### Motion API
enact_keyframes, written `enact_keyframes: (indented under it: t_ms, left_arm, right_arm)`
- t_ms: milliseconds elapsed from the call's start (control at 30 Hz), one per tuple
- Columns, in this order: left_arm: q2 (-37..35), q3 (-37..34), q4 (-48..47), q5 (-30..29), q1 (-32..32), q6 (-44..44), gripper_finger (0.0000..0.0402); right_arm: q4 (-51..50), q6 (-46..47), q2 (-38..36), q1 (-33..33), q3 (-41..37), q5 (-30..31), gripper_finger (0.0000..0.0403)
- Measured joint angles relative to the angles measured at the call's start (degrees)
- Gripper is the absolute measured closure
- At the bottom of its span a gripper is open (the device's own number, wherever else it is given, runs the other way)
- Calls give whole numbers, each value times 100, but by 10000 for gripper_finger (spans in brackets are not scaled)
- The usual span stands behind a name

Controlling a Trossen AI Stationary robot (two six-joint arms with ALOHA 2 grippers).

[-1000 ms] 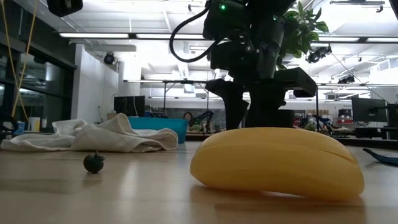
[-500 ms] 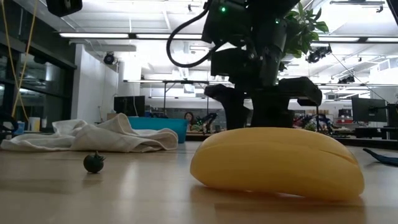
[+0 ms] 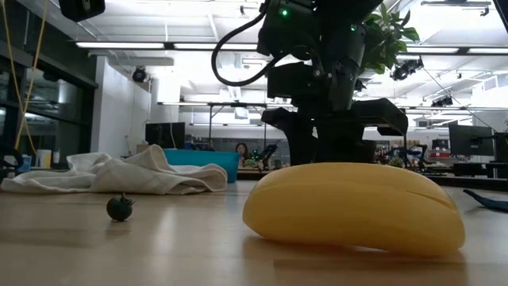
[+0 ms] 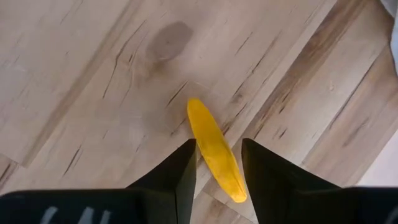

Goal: Pick and placing Produce into tupperware
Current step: Put the yellow corn into the blue bin

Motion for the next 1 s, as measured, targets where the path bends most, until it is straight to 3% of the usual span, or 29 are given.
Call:
enact_keyframes:
  t_ms: [800, 1000]
  left_arm:
    - [0, 0, -4, 22, 0, 7, 357]
    - [0, 0, -8, 22, 0, 7, 357]
  right_arm:
    - [-64, 21, 129, 2, 7, 82, 285]
    - [-62, 109, 129, 2, 7, 33, 309]
